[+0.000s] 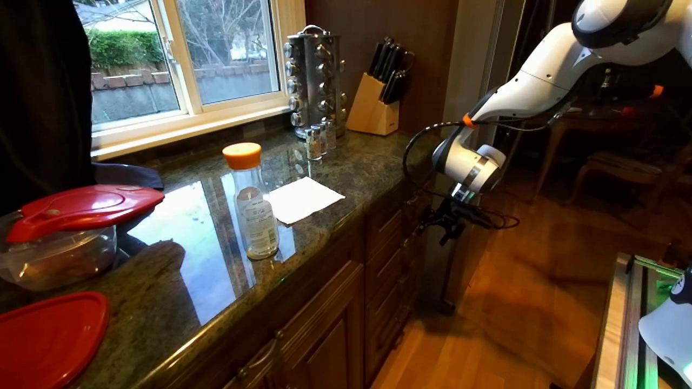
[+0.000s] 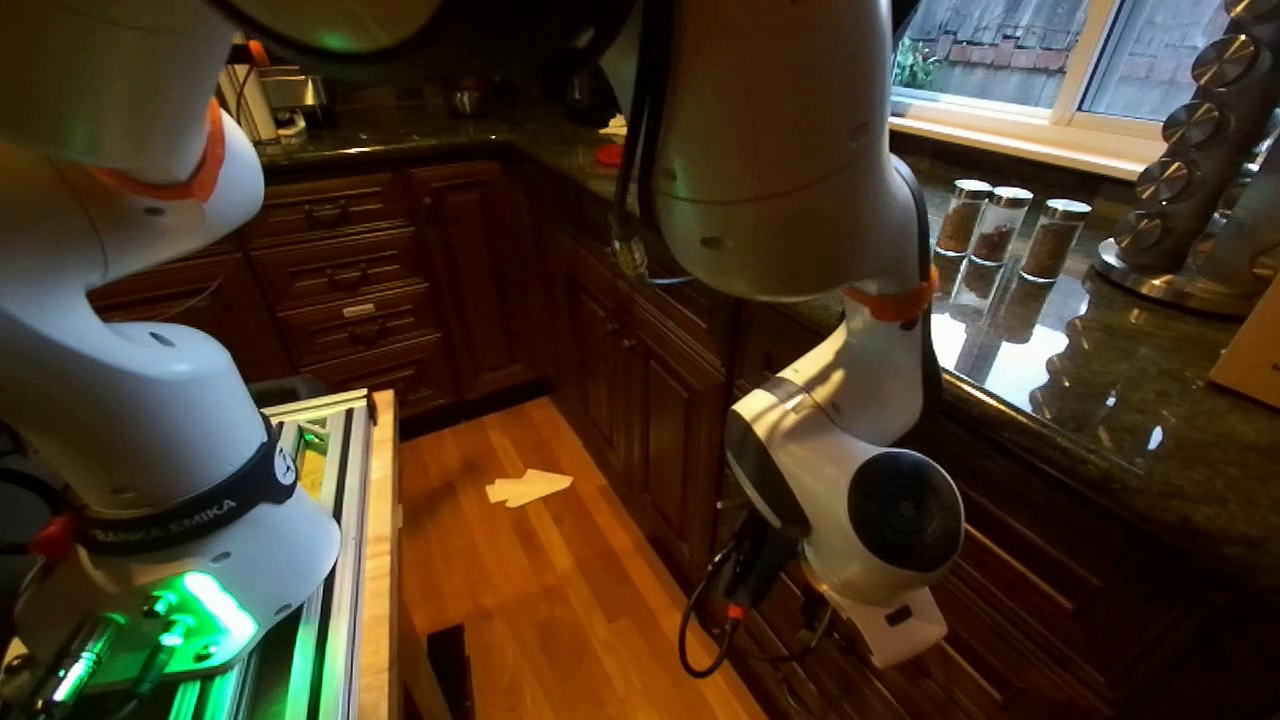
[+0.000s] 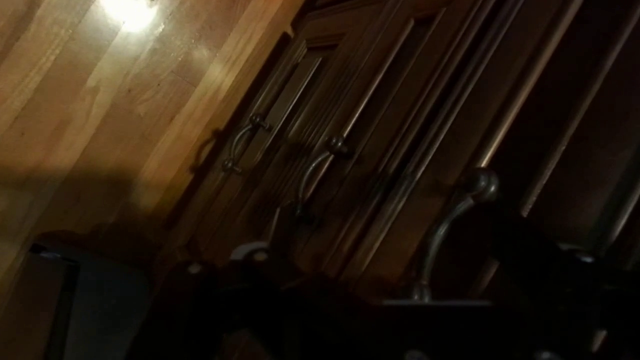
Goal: Open the drawer completely
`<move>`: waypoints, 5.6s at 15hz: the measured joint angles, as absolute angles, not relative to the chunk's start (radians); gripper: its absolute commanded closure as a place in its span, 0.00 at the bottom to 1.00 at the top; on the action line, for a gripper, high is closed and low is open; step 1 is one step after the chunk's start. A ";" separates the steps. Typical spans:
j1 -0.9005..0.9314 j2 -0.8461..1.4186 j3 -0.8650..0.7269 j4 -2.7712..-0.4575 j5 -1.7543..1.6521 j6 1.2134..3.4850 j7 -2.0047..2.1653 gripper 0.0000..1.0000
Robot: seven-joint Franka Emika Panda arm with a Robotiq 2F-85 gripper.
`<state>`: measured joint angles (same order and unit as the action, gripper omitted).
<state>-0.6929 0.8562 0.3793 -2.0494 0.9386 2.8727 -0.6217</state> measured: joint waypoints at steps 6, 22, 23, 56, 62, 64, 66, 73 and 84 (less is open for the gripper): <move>-0.776 0.978 0.447 -1.970 0.959 2.929 -0.760 0.00; -0.801 1.114 0.499 -1.829 0.982 2.929 -0.845 0.00; -0.805 1.127 0.501 -1.818 0.989 2.930 -0.855 0.00; -0.469 0.835 -0.059 -2.101 0.845 2.515 -0.700 0.00; -0.469 0.836 -0.110 -2.164 0.767 2.573 -0.682 0.00; -0.472 0.823 -0.110 -2.185 0.738 2.575 -0.686 0.00; -0.470 0.780 -0.107 -2.224 0.700 2.592 -0.695 0.00; -0.475 0.449 -0.013 -2.431 0.662 2.715 -0.793 0.00; -0.476 0.342 0.178 -2.409 0.814 2.761 -1.116 0.00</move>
<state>-0.4757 0.3415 0.1784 -2.4094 0.8144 2.7606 -1.1162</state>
